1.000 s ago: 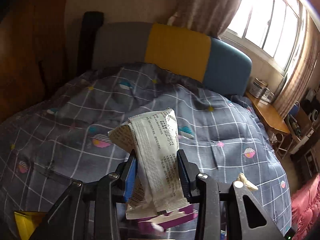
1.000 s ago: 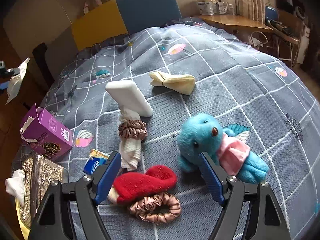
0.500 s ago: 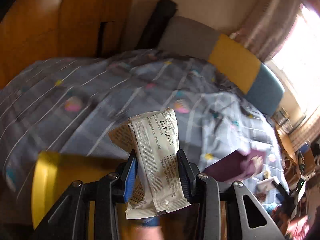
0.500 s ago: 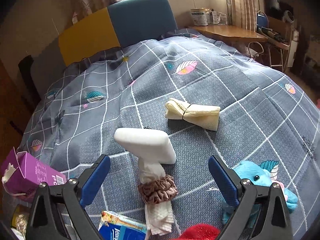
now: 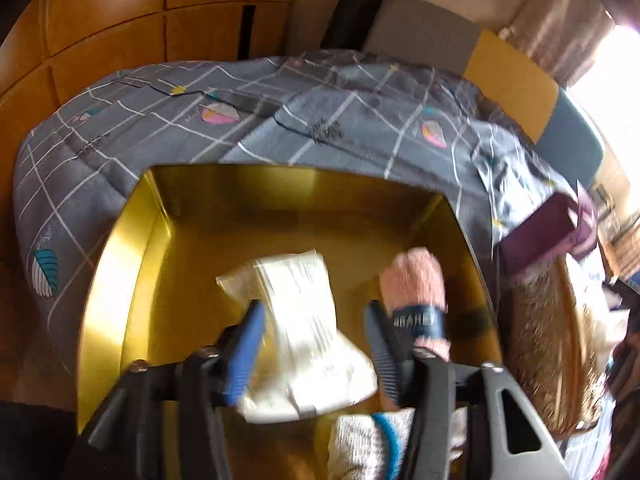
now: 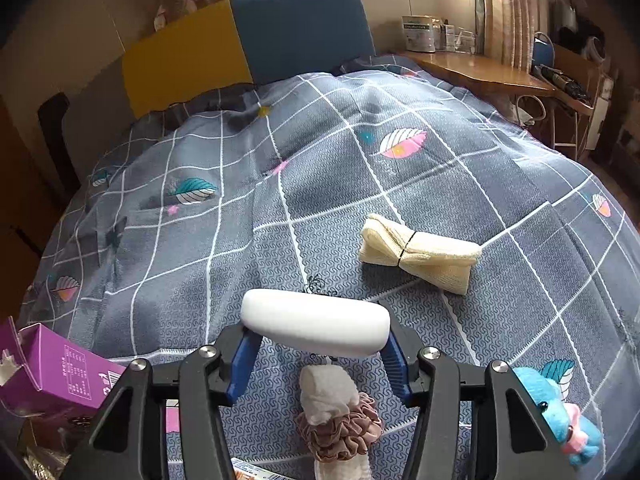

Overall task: Organize soft objects
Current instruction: 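Place the white tissue packet in the gold tray while the right gripper grasps the white sponge, then carry the white sponge to the gold tray and release it with the right gripper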

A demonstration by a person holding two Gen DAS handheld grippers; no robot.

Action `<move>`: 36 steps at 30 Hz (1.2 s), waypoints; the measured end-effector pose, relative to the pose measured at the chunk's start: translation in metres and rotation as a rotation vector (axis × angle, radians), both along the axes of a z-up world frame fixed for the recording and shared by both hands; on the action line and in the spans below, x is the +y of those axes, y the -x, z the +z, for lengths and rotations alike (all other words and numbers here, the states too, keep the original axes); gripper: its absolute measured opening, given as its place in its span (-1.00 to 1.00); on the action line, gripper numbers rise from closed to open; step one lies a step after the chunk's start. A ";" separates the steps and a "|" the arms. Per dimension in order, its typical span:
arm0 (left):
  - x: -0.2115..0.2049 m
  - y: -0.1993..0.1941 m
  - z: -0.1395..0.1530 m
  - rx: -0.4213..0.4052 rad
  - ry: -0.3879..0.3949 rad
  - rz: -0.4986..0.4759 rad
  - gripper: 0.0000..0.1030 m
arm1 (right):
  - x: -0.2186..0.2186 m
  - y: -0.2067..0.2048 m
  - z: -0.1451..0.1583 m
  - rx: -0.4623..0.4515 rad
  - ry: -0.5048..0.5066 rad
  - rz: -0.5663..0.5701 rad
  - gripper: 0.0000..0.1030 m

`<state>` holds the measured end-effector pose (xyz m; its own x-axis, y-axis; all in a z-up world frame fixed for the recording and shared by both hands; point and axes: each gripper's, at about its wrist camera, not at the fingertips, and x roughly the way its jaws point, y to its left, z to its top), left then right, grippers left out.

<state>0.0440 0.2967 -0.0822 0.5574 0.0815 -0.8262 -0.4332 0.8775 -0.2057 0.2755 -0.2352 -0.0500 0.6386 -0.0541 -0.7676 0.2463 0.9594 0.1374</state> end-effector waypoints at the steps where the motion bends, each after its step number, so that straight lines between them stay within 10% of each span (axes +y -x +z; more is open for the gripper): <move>1: -0.003 0.003 0.000 -0.002 -0.003 -0.008 0.23 | -0.001 0.000 0.003 0.000 -0.002 0.006 0.07; 21: -0.050 0.040 0.018 -0.040 -0.077 -0.137 0.32 | 0.032 0.009 0.078 -0.071 -0.046 0.126 0.07; 36: -0.048 0.072 0.019 -0.074 -0.083 -0.154 0.32 | 0.207 0.077 0.135 -0.087 -0.209 0.753 0.09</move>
